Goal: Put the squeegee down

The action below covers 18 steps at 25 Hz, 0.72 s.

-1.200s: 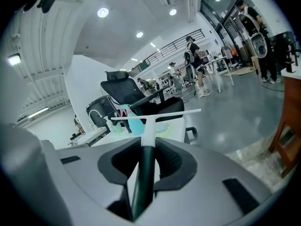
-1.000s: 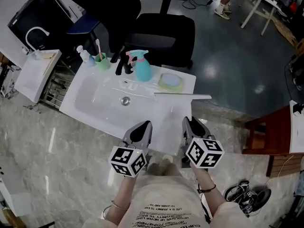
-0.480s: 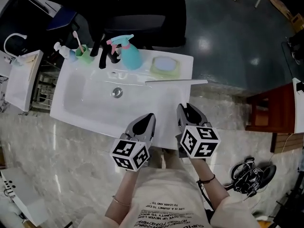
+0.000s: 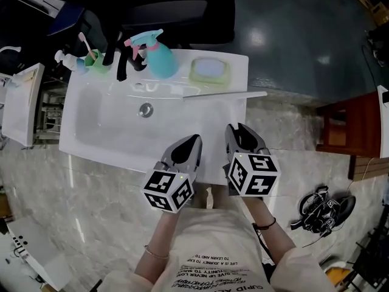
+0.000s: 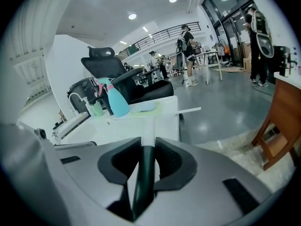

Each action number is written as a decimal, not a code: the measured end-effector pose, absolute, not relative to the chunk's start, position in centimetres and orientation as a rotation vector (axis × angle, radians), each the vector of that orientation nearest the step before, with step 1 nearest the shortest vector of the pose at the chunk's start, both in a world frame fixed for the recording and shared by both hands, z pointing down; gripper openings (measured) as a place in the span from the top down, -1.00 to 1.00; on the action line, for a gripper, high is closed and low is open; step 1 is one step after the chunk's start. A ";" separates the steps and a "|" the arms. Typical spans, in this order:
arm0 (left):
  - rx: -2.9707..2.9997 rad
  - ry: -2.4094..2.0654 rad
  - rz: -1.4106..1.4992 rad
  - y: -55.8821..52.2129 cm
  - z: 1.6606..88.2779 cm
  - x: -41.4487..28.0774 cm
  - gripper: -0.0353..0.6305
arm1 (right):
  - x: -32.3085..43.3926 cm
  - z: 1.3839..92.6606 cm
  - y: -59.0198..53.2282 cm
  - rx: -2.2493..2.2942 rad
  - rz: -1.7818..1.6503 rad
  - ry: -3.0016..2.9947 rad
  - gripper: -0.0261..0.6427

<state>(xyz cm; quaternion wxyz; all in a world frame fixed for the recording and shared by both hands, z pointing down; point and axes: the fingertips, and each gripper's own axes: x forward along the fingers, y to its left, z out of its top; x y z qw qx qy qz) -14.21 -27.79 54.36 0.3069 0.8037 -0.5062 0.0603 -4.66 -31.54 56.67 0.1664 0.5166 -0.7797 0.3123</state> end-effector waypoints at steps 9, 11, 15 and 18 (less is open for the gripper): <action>2.140 -1.310 0.164 -27.8 54.3 -13.9 0.83 | -4.9 57.4 -31.5 1.466 0.822 -2.136 0.63; 2.141 -1.308 0.162 -27.8 54.2 -14.0 0.83 | -4.9 57.5 -31.5 1.464 0.813 -2.123 0.63; 2.148 -1.305 0.161 -27.9 54.1 -14.0 0.83 | -5.0 57.6 -31.5 1.466 0.805 -2.112 0.63; 2.152 -1.301 0.162 -27.9 54.0 -14.0 0.83 | -5.0 57.6 -31.5 1.462 0.812 -2.114 0.63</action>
